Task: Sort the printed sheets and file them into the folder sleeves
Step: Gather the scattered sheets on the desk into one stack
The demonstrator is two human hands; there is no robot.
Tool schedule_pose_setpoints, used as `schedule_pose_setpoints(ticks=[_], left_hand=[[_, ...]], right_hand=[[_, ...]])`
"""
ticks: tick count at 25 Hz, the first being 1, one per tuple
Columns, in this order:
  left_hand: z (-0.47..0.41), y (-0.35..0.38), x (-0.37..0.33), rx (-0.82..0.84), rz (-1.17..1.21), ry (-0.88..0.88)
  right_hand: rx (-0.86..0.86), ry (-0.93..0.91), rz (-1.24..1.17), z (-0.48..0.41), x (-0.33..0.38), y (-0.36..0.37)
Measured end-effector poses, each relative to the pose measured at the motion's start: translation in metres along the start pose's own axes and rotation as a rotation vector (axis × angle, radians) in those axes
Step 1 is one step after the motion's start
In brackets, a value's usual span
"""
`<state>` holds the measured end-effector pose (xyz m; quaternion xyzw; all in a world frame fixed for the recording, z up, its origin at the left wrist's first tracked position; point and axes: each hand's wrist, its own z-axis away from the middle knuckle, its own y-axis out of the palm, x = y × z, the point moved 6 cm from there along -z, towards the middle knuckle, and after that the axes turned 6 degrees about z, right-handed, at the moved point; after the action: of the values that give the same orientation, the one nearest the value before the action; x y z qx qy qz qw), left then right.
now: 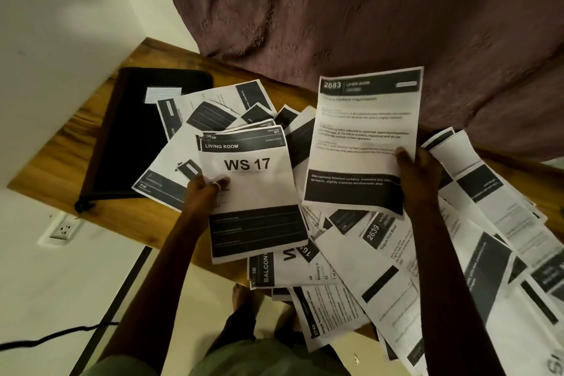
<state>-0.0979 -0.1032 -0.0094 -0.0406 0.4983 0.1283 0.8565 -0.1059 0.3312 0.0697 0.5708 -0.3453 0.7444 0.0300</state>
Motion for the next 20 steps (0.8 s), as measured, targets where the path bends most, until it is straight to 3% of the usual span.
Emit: schedule_pose_setpoints(ticks=[3,7,12,20], left_hand=[[0.002,0.013,-0.002,0.060,-0.031,0.014],[0.007,0.032,-0.008,0.115,-0.060,0.023],[0.018,0.047,-0.028,0.135,-0.041,0.090],[0.024,0.064,-0.030,0.075,-0.193,0.159]], right_hand=[[0.176,0.042,-0.332,0.034,0.007,0.010],[0.396,0.000,-0.209,0.075,0.002,0.062],[0.301,-0.227,0.352,0.085,-0.016,0.106],[0.261,-0.379,0.395,0.091,-0.019,0.117]])
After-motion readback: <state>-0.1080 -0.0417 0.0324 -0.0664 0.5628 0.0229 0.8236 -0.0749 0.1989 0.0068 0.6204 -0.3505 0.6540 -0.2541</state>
